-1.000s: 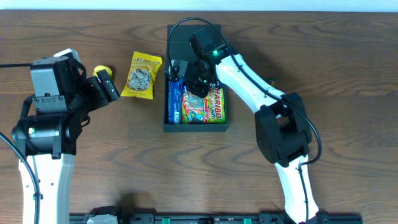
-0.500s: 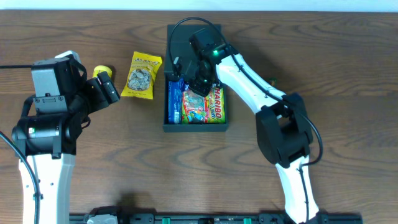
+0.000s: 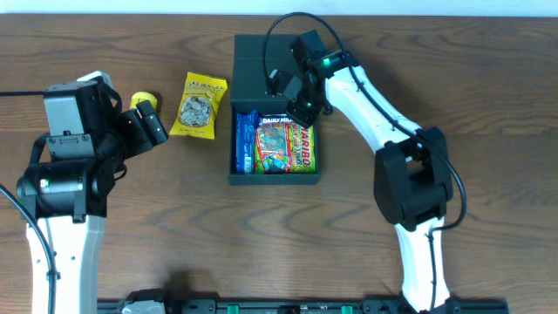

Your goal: Pack container

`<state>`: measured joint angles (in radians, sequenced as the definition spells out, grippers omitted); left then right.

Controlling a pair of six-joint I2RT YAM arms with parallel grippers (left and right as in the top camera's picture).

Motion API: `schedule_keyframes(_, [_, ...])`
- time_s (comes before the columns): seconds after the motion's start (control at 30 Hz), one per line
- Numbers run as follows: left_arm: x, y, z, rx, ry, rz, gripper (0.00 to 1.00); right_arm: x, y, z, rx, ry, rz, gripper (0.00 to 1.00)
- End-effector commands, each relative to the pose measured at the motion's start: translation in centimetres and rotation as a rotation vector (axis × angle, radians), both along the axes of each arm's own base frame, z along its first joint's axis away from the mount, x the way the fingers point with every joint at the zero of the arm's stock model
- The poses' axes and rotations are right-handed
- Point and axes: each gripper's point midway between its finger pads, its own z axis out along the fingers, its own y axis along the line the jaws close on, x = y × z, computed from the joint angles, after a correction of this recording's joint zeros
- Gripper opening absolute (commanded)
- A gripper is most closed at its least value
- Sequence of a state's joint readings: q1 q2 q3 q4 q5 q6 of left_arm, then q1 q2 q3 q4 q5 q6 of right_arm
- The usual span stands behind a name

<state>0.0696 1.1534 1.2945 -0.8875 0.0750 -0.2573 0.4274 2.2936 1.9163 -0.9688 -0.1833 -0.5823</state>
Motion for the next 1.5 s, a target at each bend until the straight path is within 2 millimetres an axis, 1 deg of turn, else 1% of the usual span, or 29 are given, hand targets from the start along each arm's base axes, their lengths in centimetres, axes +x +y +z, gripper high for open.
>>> schedule_keyframes(0.0, [-0.1, 0.1, 0.6, 0.005, -0.017, -0.006, 0.95, -0.2, -0.7, -2.0, -0.008, 0.054, -0.041, 0.01])
schedule_keyframes(0.13, [0.0, 0.2, 0.4, 0.009, -0.01, -0.003, 0.95, 0.1, -0.6, -2.2, -0.005, 0.048, -0.044, 0.01])
schedule_keyframes(0.2, [0.1, 0.3, -0.1, 0.016, 0.005, -0.003, 0.95, 0.5, -0.4, -1.3, 0.012, 0.03, -0.08, 0.01])
schedule_keyframes(0.23, [0.3, 0.3, -0.4, 0.018, 0.015, -0.006, 0.95, 0.9, -0.2, -0.3, 0.026, 0.017, -0.106, 0.01])
schedule_keyframes(0.27, [0.4, 0.3, -0.9, 0.021, 0.027, -0.01, 0.95, 1.2, -0.1, 0.8, 0.04, 0.003, -0.131, 0.01])
schedule_keyframes(0.3, [0.7, 0.3, -1.5, 0.025, 0.046, -0.018, 0.95, 1.5, 0.1, 2.5, 0.061, -0.021, -0.153, 0.01])
schedule_keyframes(0.37, [1.8, 0.3, -3.7, 0.048, 0.108, -0.056, 0.95, 2.4, 0.4, 7.9, 0.122, -0.107, -0.185, 0.01])
schedule_keyframes(0.4, [2.4, 0.2, -4.5, 0.054, 0.128, -0.073, 0.95, 2.7, 0.4, 9.9, 0.146, -0.143, -0.195, 0.01])
schedule_keyframes(0.43, [3.1, 0.1, -5.4, 0.068, 0.147, -0.098, 0.95, 2.8, 0.4, 12.4, 0.173, -0.187, -0.201, 0.17])
schedule_keyframes(0.47, [3.9, -0.1, -6.4, 0.089, 0.167, -0.135, 0.95, 2.8, 0.2, 14.3, 0.192, -0.222, -0.201, 0.69])
schedule_keyframes(0.5, [4.9, -0.4, -7.8, 0.113, 0.188, -0.181, 0.95, 2.7, -0.1, 16.7, 0.215, -0.265, -0.204, 0.99])
schedule_keyframes(0.53, [6.1, -1.0, -9.2, 0.135, 0.205, -0.239, 0.95, 2.3, -0.5, 19.1, 0.238, -0.308, -0.208, 0.99])
schedule_keyframes(0.57, [7.1, -1.4, -10.5, 0.153, 0.217, -0.282, 0.95, 2.0, -0.9, 20.5, 0.249, -0.33, -0.211, 0.99])
schedule_keyframes(0.6, [8.6, -2.0, -12.4, 0.173, 0.228, -0.327, 0.95, 1.2, -1.5, 22.4, 0.267, -0.347, -0.231, 0.99])
schedule_keyframes(0.63, [9.7, -2.8, -14.0, 0.168, 0.232, -0.369, 0.95, 0.1, -2.2, 23.9, 0.278, -0.349, -0.251, 0.99])
schedule_keyframes(0.67, [10.5, -3.5, -15.2, 0.155, 0.23, -0.406, 0.96, -0.7, -2.5, 24.6, 0.278, -0.345, -0.25, 0.99])
schedule_keyframes(0.7, [11.1, -4.0, -16.1, 0.144, 0.23, -0.429, 0.95, -1.4, -2.9, 25.1, 0.276, -0.343, -0.252, 0.99])
schedule_keyframes(0.8, [12.3, -4.5, -19.3, 0.138, 0.256, -0.445, 0.95, -3.4, -4.0, 26.4, 0.265, -0.33, -0.259, 0.99])
schedule_keyframes(0.87, [12.7, -4.8, -21.7, 0.132, 0.287, -0.455, 0.96, -4.3, -5.1, 26.8, 0.255, -0.317, -0.275, 0.99])
schedule_keyframes(0.93, [12.9, -5.4, -23.4, 0.129, 0.307, -0.469, 0.97, -4.7, -6.1, 26.7, 0.242, -0.3, -0.295, 0.99])
schedule_keyframes(1.03, [13.6, -6.4, -25.0, 0.136, 0.299, -0.497, 0.97, -4.9, -7.3, 26.2, 0.222, -0.271, -0.323, 0.99])
schedule_keyframes(1.1, [14.2, -6.7, -25.8, 0.153, 0.288, -0.502, 0.97, -5.0, -7.8, 26.1, 0.217, -0.263, -0.333, 0.99])
schedule_keyframes(1.13, [14.5, -6.7, -26.3, 0.163, 0.287, -0.499, 1.0, -5.0, -7.9, 26.0, 0.214, -0.26, -0.336, 0.99])
schedule_keyframes(1.2, [14.5, -6.7, -27.0, 0.167, 0.294, -0.495, 0.88, -5.1, -7.9, 25.9, 0.211, -0.255, -0.336, 0.99])
schedule_keyframes(1.23, [14.5, -6.7, -27.2, 0.167, 0.298, -0.494, 0.85, -5.1, -7.9, 25.9, 0.21, -0.253, -0.336, 0.99])
schedule_keyframes(1.27, [14.5, -6.7, -27.4, 0.16, 0.302, -0.484, 0.78, -5.1, -8.0, 25.9, 0.21, -0.253, -0.336, 0.99])
schedule_keyframes(1.3, [14.5, -6.7, -27.4, 0.156, 0.302, -0.478, 0.73, -5.1, -7.9, 25.9, 0.21, -0.254, -0.336, 0.99])
schedule_keyframes(1.37, [14.7, -6.7, -27.0, 0.142, 0.296, -0.453, 0.56, -5.1, -7.9, 26.0, 0.211, -0.257, -0.336, 0.99])
schedule_keyframes(1.47, [15.1, -6.7, -25.8, 0.125, 0.281, -0.424, 0.31, -4.7, -8.3, 26.1, 0.214, -0.268, -0.347, 1.0])
